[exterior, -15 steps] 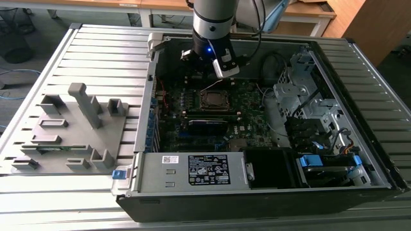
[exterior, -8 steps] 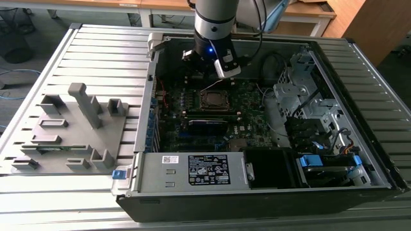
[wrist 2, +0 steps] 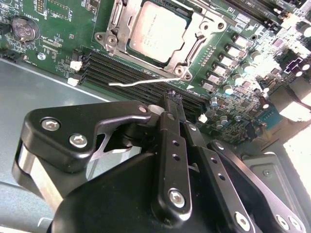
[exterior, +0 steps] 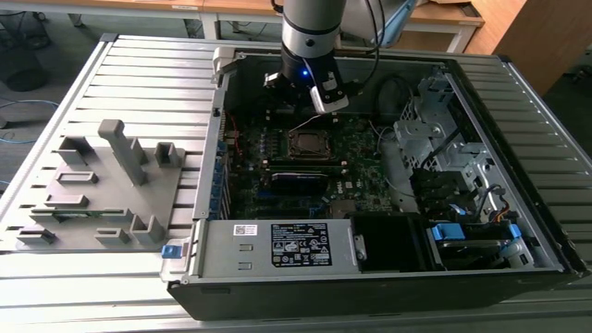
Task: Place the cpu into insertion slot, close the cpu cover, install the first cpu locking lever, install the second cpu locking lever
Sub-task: 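Install the first cpu locking lever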
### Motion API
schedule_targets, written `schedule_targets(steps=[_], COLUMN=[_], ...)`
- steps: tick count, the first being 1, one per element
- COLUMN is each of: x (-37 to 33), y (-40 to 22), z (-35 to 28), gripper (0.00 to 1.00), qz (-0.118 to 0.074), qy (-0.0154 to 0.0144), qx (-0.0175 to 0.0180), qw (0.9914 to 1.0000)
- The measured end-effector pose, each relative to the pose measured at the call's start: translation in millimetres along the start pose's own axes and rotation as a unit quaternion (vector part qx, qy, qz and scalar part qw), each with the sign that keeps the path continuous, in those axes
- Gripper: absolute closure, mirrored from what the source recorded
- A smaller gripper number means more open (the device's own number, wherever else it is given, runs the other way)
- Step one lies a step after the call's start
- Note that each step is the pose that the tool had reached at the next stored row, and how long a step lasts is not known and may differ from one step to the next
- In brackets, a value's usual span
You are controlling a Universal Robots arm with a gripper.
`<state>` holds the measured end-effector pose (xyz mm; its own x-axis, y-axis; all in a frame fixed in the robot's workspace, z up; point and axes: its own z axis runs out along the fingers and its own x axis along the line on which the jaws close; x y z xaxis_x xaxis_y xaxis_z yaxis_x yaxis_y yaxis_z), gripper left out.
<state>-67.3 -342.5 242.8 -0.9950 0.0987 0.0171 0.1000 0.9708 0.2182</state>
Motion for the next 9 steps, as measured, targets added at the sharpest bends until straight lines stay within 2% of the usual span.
schedule_targets(steps=[2,9], x=[-25.0,-26.1], y=[0.1,0.2], z=[10.7,11.1], gripper=[0.89,0.89], qz=[0.0,0.0], qy=[0.0,0.0], qx=[0.0,0.0], qw=[1.0,1.0])
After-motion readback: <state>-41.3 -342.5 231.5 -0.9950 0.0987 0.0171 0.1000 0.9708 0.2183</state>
